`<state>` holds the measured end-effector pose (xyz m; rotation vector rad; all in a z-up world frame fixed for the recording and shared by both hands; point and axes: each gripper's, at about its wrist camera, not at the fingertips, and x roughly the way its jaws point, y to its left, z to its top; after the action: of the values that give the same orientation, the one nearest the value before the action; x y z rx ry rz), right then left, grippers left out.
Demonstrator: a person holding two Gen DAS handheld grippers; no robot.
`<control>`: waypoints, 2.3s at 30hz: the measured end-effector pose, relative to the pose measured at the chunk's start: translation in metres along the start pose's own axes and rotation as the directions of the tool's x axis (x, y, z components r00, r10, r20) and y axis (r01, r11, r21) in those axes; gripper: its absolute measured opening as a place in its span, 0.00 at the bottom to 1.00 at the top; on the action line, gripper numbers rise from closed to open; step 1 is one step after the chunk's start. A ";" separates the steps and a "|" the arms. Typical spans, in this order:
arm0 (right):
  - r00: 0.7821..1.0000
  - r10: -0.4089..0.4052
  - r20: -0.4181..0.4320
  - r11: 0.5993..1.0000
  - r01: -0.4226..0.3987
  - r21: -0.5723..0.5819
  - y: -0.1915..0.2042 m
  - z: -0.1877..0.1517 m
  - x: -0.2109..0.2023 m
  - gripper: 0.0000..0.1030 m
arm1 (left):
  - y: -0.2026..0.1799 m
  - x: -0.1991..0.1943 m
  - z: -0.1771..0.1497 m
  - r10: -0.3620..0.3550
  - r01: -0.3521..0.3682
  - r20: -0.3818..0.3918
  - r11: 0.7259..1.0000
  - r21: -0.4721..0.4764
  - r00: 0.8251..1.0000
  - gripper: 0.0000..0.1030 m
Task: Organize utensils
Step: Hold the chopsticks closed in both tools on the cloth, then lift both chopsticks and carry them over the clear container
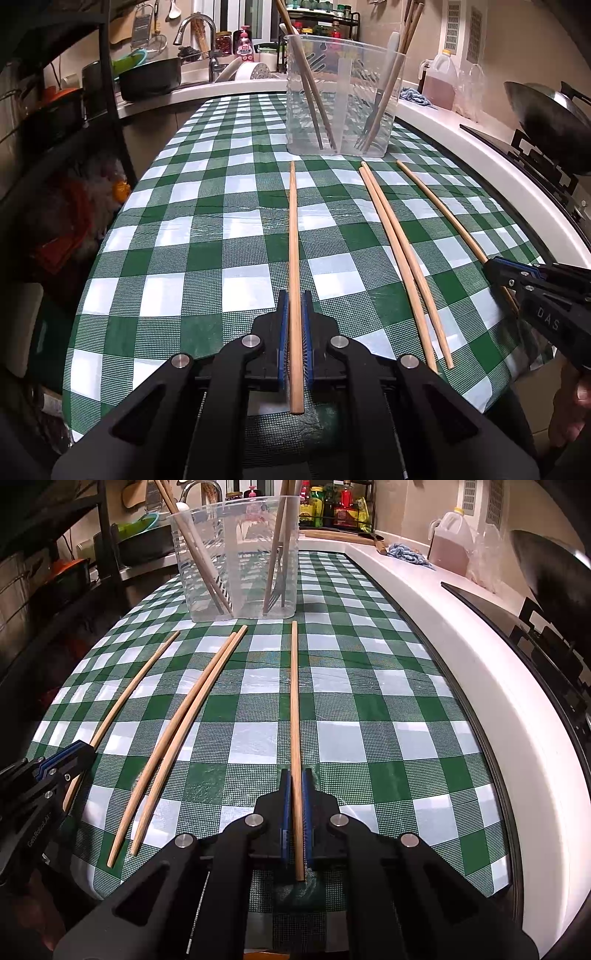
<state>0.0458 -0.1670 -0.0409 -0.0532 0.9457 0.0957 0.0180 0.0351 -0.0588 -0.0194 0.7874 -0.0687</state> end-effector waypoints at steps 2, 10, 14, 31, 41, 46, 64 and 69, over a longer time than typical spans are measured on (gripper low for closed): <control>1.000 -0.002 0.000 1.000 0.002 -0.003 0.000 0.000 0.000 0.07 | -0.001 0.000 0.000 -0.004 0.004 -0.001 1.000 0.004 1.000 0.07; 1.000 0.002 0.001 1.000 -0.002 -0.008 0.001 0.001 0.000 0.06 | -0.005 0.000 0.000 -0.003 0.003 0.003 1.000 0.025 1.000 0.07; 0.999 0.007 0.054 1.000 -0.006 -0.027 0.005 0.003 -0.013 0.06 | -0.002 -0.001 0.001 -0.008 0.008 0.006 1.000 0.015 1.000 0.06; 0.960 0.043 0.276 0.999 -0.037 -0.028 0.000 0.019 -0.077 0.06 | -0.007 -0.076 0.013 0.010 -0.025 0.228 0.998 0.062 0.974 0.06; 0.933 0.070 0.354 0.998 -0.065 -0.027 -0.002 0.024 -0.097 0.06 | -0.005 -0.097 0.028 0.018 -0.031 0.272 0.999 0.042 0.962 0.06; 0.927 0.075 0.367 0.997 -0.070 -0.027 -0.002 0.023 -0.101 0.06 | -0.004 -0.104 0.030 0.014 -0.025 0.281 0.999 0.035 0.960 0.06; 0.915 0.182 0.361 0.983 -0.183 -0.032 -0.008 0.061 -0.130 0.06 | 0.027 -0.133 0.089 -0.075 0.083 0.321 0.997 -0.011 0.944 0.06; 0.922 0.193 0.335 0.981 -0.190 -0.043 -0.007 0.086 -0.134 0.06 | 0.035 -0.130 0.115 -0.104 0.118 0.281 0.992 -0.034 0.954 0.06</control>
<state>0.0384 -0.1744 0.1183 0.0468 0.6037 0.2826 0.0098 0.0786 0.1132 -0.1189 0.5053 -0.1498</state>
